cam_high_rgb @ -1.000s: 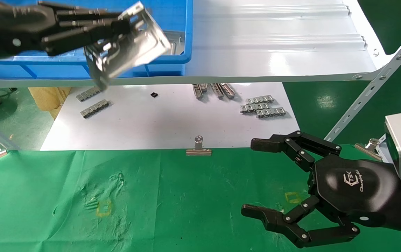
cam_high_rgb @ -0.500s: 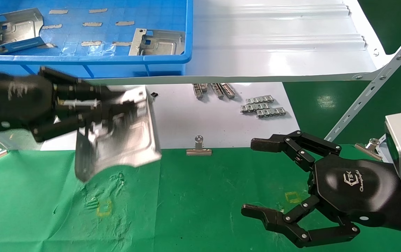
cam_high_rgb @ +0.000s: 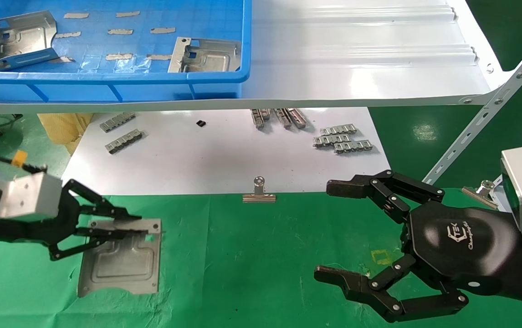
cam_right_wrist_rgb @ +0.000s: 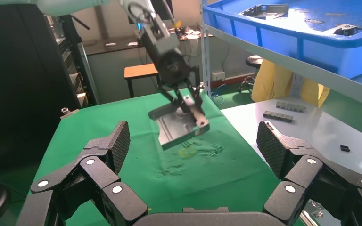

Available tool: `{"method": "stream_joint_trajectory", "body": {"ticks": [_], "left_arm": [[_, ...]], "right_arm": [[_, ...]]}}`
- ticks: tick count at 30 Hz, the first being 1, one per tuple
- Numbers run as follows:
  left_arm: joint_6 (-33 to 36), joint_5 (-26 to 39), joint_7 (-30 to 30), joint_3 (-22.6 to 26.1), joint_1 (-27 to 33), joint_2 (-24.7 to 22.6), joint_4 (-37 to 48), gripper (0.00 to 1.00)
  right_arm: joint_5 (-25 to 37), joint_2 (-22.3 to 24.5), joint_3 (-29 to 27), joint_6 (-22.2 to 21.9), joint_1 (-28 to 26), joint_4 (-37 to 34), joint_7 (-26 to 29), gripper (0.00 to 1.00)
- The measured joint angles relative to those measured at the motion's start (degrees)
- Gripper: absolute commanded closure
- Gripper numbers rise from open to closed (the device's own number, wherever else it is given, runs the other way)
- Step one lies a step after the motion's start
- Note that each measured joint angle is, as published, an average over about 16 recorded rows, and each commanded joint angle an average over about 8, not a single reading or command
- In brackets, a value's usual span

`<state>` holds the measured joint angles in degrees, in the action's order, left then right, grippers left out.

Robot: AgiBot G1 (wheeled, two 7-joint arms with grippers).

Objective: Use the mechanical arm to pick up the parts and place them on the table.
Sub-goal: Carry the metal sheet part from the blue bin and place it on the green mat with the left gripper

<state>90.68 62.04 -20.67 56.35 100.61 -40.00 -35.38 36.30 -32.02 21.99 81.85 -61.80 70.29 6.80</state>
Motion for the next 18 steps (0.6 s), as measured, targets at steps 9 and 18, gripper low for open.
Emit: {"method": "stream_joint_trajectory", "body": {"ticks": [9,18], "left_arm": [[-0.05,-0.48,-7.82,3.57,-2.58,-2.94,8.06,1.0],[-1.16,-1.72,-15.11,4.87,-3.32,-5.48,15.32,1.0]], "right_arm": [[0.0,0.0,0.0,0.0,0.0,0.0,0.0,0.0],[0.0,0.0,0.0,0.0,0.0,0.0,0.0,0.0]]}}
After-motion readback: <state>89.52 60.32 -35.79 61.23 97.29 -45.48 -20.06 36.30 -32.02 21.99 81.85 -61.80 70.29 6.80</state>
